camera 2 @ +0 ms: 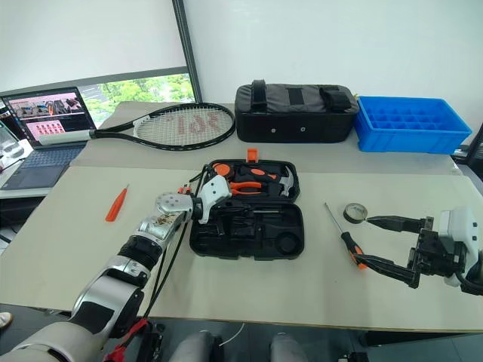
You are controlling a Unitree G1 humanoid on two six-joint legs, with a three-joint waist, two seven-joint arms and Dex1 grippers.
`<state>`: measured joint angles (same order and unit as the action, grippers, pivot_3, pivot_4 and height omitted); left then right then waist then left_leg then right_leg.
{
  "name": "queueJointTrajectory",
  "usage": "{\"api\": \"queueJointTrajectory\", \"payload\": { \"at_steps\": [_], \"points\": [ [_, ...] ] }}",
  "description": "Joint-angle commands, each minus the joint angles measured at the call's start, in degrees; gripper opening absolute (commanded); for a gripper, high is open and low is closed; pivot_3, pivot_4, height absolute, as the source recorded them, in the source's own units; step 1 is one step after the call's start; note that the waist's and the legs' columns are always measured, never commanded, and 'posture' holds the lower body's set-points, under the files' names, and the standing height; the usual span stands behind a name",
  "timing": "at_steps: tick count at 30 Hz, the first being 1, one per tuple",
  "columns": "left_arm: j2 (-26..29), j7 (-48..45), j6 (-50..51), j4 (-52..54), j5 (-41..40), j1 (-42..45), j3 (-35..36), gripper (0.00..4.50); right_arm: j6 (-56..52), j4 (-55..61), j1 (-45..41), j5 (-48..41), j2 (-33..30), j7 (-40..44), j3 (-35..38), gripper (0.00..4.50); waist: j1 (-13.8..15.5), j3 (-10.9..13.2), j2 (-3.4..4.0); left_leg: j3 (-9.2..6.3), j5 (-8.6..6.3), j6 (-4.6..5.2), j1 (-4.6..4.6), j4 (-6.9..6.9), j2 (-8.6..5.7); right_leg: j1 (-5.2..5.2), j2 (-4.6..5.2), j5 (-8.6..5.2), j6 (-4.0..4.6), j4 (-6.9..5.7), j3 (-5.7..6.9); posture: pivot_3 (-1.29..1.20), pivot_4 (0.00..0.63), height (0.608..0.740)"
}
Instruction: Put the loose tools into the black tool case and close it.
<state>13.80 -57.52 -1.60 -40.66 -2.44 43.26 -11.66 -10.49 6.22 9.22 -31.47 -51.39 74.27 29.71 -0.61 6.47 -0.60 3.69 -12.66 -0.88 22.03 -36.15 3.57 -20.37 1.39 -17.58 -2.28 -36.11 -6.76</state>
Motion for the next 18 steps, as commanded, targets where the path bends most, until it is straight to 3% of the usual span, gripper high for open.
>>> {"api": "queueJointTrajectory", "payload": {
  "at_steps": [1, 7, 12, 18],
  "points": [
    [2.8, -3.0, 3.4, 7.8, -5.4, -0.1, 4.4, 0.03, -3.8, 0.7, 1.0, 7.5, -1.7, -8.4, -3.0, 4.5, -0.2, 0.0, 0.0, 0.0, 0.0, 0.0, 0.05, 0.02, 0.0, -0.07, 0.0, 0.0, 0.01, 0.0, 0.0, 0.0, 0.15, 0.708],
    [12.8, -12.4, 14.3, 25.6, -13.1, -2.8, 6.7, 0.03, -14.3, 1.8, -1.1, 10.7, -0.5, -18.1, -8.3, 4.5, -0.4, 0.0, 0.06, 0.0, 0.01, 0.0, 0.24, 0.23, 0.07, -0.43, -0.12, 0.16, 0.43, -0.04, -0.1, 0.0, 0.15, 0.708],
    [22.3, -20.8, 26.8, 38.8, -21.1, -5.3, 6.9, 1.73, -22.6, 2.2, -4.8, 13.1, -1.1, -22.8, -13.7, 4.5, -0.3, 0.0, 0.13, 0.0, 0.01, -0.01, 0.27, 0.19, 0.11, -0.44, -0.12, 0.12, 0.48, -0.08, -0.07, 0.0, 0.15, 0.708],
    [32.5, -29.1, 32.8, 48.1, -26.3, -8.3, 6.8, 3.81, -26.7, 1.5, -8.4, 12.7, -0.8, -23.0, -17.8, 4.5, -0.2, 0.1, 0.11, 0.0, 0.01, 0.0, 0.26, 0.15, 0.11, -0.42, -0.12, -0.04, 0.25, -0.05, -0.07, 0.0, 0.15, 0.708]
  ]
}}
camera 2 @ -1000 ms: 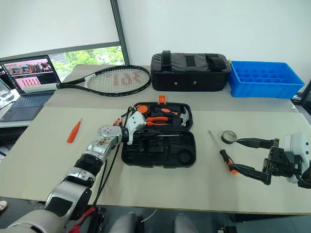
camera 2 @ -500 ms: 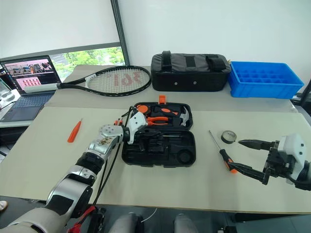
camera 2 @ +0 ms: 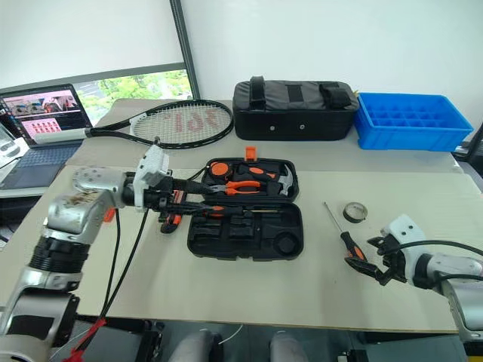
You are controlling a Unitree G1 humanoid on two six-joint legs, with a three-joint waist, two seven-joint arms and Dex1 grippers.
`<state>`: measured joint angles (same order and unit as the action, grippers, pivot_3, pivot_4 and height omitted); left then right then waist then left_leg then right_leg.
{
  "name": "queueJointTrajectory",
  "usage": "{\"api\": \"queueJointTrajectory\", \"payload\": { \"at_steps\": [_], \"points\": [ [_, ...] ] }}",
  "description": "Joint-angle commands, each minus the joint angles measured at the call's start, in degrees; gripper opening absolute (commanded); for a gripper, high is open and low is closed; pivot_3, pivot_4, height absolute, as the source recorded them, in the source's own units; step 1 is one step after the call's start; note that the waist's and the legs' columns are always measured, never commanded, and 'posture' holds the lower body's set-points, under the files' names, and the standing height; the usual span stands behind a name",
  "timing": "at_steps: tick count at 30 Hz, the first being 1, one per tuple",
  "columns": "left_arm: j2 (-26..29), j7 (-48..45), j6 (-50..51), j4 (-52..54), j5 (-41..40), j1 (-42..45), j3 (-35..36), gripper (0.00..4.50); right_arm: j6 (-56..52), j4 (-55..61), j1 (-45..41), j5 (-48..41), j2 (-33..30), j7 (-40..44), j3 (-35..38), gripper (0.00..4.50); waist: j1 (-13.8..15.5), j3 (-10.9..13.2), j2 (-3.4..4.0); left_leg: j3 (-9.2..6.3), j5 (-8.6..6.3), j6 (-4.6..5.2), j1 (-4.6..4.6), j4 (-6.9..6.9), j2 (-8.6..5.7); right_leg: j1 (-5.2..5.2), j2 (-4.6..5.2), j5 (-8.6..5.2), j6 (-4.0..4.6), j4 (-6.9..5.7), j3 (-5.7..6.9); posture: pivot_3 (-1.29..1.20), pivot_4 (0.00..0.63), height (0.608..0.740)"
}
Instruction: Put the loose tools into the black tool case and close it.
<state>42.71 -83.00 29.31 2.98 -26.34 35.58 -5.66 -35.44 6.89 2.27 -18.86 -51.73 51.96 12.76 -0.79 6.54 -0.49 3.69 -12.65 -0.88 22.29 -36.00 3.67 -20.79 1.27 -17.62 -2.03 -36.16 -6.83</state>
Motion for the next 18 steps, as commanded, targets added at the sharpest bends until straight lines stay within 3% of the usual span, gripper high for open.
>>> {"api": "queueJointTrajectory", "payload": {
  "at_steps": [1, 2, 5, 13, 18],
  "points": [
    [4.3, -4.0, 2.2, 5.0, -2.7, -0.8, 0.7, 4.13, -2.1, 0.7, -1.7, 0.2, -0.4, -0.8, -1.1, 4.5, -0.1, 0.0, -0.01, 0.0, 0.0, 0.0, 0.0, 0.02, 0.02, 0.0, -0.01, 0.0, 0.04, 0.0, 0.01, 0.0, 0.15, 0.708],
    [6.0, -4.9, 1.9, 5.8, -2.5, -1.5, 0.5, 4.47, -2.3, 0.3, -2.3, 0.4, -0.3, -1.1, -1.6, 4.5, -0.1, 0.0, -0.01, 0.0, 0.0, 0.0, -0.01, 0.02, 0.02, 0.0, -0.01, -0.01, 0.04, -0.01, 0.01, 0.0, 0.15, 0.708],
    [9.1, -6.0, 1.2, 7.8, -2.0, -2.6, 0.7, 4.5, -2.2, -0.7, -3.1, 1.1, -0.2, -1.7, -2.5, 3.77, -0.1, 0.0, -0.03, 0.0, 0.0, 0.0, -0.03, 0.02, 0.03, -0.01, -0.02, -0.04, 0.03, -0.01, 0.0, 0.0, 0.15, 0.708],
    [10.7, -4.6, 1.5, 9.7, -3.2, -3.2, 2.0, 4.5, -1.1, -1.2, -3.6, 1.4, 0.2, -2.3, -2.1, 1.05, -0.1, 0.0, -0.05, 0.0, 0.0, 0.0, -0.02, 0.02, 0.04, -0.02, -0.03, -0.07, 0.03, -0.01, 0.02, 0.0, 0.15, 0.708],
    [11.2, -1.0, 2.7, 9.7, -5.4, -4.8, 6.7, 4.5, 1.6, -1.2, -9.4, 0.4, 1.1, -2.1, -1.3, 1.02, -0.5, 0.1, -0.04, 0.0, 0.0, 0.01, -0.01, 0.02, 0.05, -0.08, -0.04, -0.07, 0.05, -0.07, -0.02, 0.0, 0.15, 0.708]
  ]
}}
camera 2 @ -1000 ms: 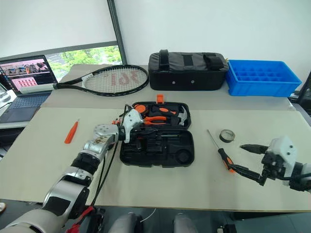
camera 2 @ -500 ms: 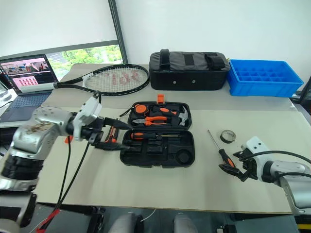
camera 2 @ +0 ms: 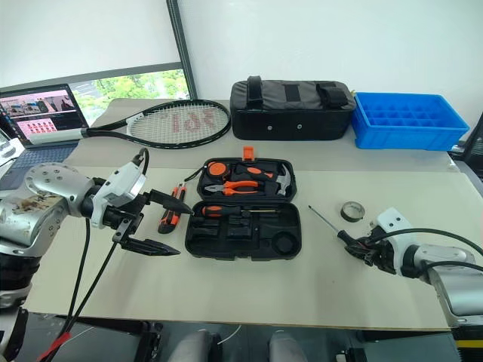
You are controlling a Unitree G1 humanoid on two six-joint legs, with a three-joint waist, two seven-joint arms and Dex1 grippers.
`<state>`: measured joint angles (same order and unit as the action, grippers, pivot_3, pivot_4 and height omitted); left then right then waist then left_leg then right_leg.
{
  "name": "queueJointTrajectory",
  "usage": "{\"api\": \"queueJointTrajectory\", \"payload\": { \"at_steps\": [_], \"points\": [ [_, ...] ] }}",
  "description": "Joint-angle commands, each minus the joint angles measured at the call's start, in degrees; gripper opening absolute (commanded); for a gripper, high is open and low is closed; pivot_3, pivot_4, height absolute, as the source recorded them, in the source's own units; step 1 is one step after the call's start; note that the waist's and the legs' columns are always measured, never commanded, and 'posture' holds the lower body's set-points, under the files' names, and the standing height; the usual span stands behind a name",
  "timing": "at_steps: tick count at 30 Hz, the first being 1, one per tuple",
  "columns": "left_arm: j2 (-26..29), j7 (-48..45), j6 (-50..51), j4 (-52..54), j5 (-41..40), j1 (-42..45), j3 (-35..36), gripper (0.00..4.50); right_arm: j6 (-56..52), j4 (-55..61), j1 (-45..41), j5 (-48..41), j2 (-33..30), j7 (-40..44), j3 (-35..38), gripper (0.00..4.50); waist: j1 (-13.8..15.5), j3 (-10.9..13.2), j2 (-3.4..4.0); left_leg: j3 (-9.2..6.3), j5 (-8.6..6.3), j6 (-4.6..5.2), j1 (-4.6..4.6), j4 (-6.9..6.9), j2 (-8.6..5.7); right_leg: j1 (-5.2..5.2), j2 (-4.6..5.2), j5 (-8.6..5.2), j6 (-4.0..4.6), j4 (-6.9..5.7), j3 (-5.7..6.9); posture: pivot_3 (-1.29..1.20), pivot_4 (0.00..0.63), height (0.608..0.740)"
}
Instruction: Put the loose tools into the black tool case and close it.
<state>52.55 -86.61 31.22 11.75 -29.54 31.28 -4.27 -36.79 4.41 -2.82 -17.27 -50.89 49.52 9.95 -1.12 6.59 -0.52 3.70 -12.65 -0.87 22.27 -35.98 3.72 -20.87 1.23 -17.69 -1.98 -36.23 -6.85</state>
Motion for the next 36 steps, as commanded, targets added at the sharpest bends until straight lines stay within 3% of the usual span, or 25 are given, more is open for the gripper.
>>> {"api": "queueJointTrajectory", "payload": {
  "at_steps": [1, 4, 9, 16, 25, 31, 32, 36],
  "points": [
    [1.6, 3.4, 1.3, 0.9, -2.6, -1.4, 6.8, 4.5, 3.2, 1.7, -5.9, -1.6, 0.5, 0.8, 1.1, 1.02, -0.3, 0.0, 0.01, 0.01, 0.0, 0.0, 0.0, 0.0, 0.0, -0.06, 0.0, 0.0, 0.0, -0.03, -0.03, 0.0, 0.15, 0.708],
    [2.3, 5.2, 2.3, 1.5, -3.6, -3.9, 9.4, 4.5, 3.9, 2.3, -9.0, -2.1, 0.9, 2.6, -0.3, 1.02, -0.5, 0.0, 0.02, 0.01, 0.0, 0.01, 0.0, 0.05, 0.04, -0.15, -0.05, -0.02, 0.04, -0.15, -0.06, 0.0, 0.15, 0.708],
    [3.8, 9.4, 4.6, 4.5, -5.3, -13.1, 16.7, 4.5, 12.3, 1.9, -18.3, 0.8, 2.5, 11.1, -11.2, 1.02, -1.1, 0.1, 0.01, 0.04, 0.0, 0.01, -0.03, 0.08, 0.08, -0.29, -0.06, -0.09, 0.26, -0.46, -0.06, 0.0, 0.15, 0.708],
    [3.5, 15.2, 8.8, 12.4, -10.0, -22.6, 24.6, 4.5, 31.9, -14.5, -32.6, 11.2, 9.2, 19.8, -25.2, 1.02, -1.0, 0.2, -0.12, 0.03, 0.01, 0.01, -0.12, 0.06, 0.1, -0.29, -0.02, -0.05, 0.42, -0.56, 0.02, 0.0, 0.15, 0.708],
    [4.1, 19.4, 11.2, 18.6, -13.6, -29.5, 30.5, 4.5, 45.7, -35.4, -44.1, 17.4, 15.9, 25.0, -30.3, 1.02, -1.0, 0.2, -0.12, 0.05, 0.01, 0.01, -0.21, 0.1, 0.14, -0.29, -0.01, -0.06, 0.66, -0.68, 0.11, 0.0, 0.15, 0.708],
    [4.7, 20.8, 11.2, 19.1, -14.4, -30.5, 31.0, 4.5, 47.7, -39.3, -46.7, 17.6, 18.5, 27.4, -29.8, 1.02, -1.3, 0.2, -0.11, 0.05, 0.01, 0.0, -0.32, 0.12, 0.16, -0.28, -0.03, -0.1, 0.74, -0.83, 0.09, 0.0, 0.15, 0.708],
    [4.8, 20.9, 11.1, 19.0, -14.3, -30.5, 30.9, 4.5, 47.6, -39.5, -46.9, 17.4, 18.8, 27.5, -29.5, 2.03, -1.4, 0.2, -0.11, 0.05, 0.01, 0.0, -0.33, 0.12, 0.16, -0.28, -0.03, -0.1, 0.75, -0.84, 0.1, 0.0, 0.15, 0.708],
    [5.1, 21.2, 10.7, 18.4, -14.2, -29.9, 29.9, 4.5, 45.4, -38.4, -47.4, 15.6, 19.7, 27.3, -27.3, 3.3, -1.5, 0.2, -0.11, 0.05, 0.01, 0.0, -0.35, 0.14, 0.19, -0.28, -0.04, -0.11, 0.76, -0.86, 0.11, 0.0, 0.15, 0.708]
  ]
}}
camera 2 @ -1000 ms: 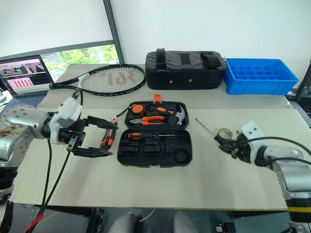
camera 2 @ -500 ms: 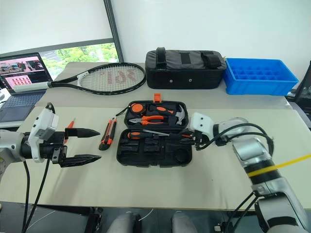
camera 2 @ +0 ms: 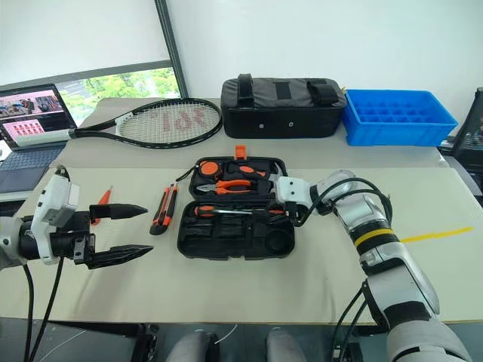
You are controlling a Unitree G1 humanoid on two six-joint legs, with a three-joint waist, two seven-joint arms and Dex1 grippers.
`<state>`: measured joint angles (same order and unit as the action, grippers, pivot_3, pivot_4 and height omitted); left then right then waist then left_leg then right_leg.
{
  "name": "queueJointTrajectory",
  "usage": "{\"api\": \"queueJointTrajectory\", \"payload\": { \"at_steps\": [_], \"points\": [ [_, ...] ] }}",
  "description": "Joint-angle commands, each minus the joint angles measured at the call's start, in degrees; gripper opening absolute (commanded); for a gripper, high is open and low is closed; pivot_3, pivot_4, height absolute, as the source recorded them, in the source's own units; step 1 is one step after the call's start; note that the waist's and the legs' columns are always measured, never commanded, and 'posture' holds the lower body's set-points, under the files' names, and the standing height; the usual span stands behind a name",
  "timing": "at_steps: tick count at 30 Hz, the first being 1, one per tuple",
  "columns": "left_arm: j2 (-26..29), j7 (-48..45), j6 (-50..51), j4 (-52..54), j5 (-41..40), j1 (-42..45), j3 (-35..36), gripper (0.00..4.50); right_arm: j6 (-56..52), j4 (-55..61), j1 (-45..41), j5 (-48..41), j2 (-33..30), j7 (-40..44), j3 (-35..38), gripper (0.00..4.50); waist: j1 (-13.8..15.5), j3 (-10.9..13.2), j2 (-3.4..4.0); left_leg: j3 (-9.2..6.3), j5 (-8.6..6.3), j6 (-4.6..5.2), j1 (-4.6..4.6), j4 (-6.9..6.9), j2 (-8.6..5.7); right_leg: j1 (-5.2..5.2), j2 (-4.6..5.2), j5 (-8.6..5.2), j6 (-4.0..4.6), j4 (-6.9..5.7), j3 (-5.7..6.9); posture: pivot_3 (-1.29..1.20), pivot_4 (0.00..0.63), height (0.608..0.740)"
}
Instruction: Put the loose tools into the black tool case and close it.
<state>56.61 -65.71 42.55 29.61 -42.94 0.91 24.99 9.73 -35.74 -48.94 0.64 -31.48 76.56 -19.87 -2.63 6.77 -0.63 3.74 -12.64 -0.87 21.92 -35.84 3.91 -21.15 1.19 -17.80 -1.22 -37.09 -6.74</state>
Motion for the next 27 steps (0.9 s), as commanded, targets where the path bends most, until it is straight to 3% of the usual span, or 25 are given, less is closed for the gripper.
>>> {"api": "queueJointTrajectory", "payload": {
  "at_steps": [1, 3, 8, 11, 21, 27],
  "points": [
    [1.1, 0.2, -0.8, 0.3, -0.7, 0.7, 0.3, 4.5, -2.0, 2.2, -1.2, -3.2, 0.4, 0.1, 3.6, 3.62, 0.1, 0.0, 0.0, 0.0, 0.0, 0.0, 0.0, 0.0, 0.0, 0.0, 0.0, 0.0, 0.0, 0.0, 0.01, 0.0, 0.15, 0.708],
    [1.3, 0.0, -1.1, -0.3, -0.5, 1.4, -0.3, 4.5, -5.0, 4.0, -1.1, -6.1, 0.0, 0.9, 5.8, 4.27, 0.1, 0.0, 0.01, 0.0, 0.0, 0.0, 0.02, -0.01, -0.01, 0.0, 0.01, 0.0, 0.0, 0.0, 0.01, 0.0, 0.15, 0.708],
    [1.5, -0.5, -2.5, -2.2, 0.6, 3.0, -2.5, 4.5, -13.8, 7.1, 0.1, -12.2, 0.7, -1.1, 11.8, 4.27, 0.2, 0.0, 0.01, 0.0, 0.0, 0.0, 0.03, 0.0, -0.01, 0.01, 0.02, 0.0, 0.0, 0.0, 0.03, 0.0, 0.15, 0.708],
    [1.3, -0.6, -3.3, -3.2, 1.1, 3.9, -3.8, 4.5, -17.5, 9.4, 2.8, -15.2, 3.0, -3.8, 14.2, 3.62, 0.2, 0.0, 0.01, -0.01, 0.0, 0.0, 0.02, 0.01, 0.0, 0.01, 0.01, 0.0, 0.01, 0.0, 0.04, 0.0, 0.15, 0.708],
    [1.7, -1.8, -5.3, -5.3, 2.3, 5.0, -5.5, 4.5, -16.2, 8.5, 7.5, -13.4, 8.4, -10.8, 13.9, 0.15, 0.0, 0.0, 0.02, 0.01, 0.0, -0.01, 0.03, 0.03, 0.01, -0.03, 0.0, 0.0, 0.01, 0.0, 0.03, 0.0, 0.15, 0.708],
    [2.1, -2.3, -6.0, -5.7, 2.6, 4.8, -5.4, 4.5, -15.5, 8.1, 9.6, -8.5, 7.6, -10.9, 9.7, 0.01, 0.1, 0.0, 0.02, 0.01, 0.0, -0.01, 0.04, 0.04, 0.0, -0.03, 0.0, 0.0, 0.01, 0.0, 0.05, 0.0, 0.15, 0.708]
  ]
}}
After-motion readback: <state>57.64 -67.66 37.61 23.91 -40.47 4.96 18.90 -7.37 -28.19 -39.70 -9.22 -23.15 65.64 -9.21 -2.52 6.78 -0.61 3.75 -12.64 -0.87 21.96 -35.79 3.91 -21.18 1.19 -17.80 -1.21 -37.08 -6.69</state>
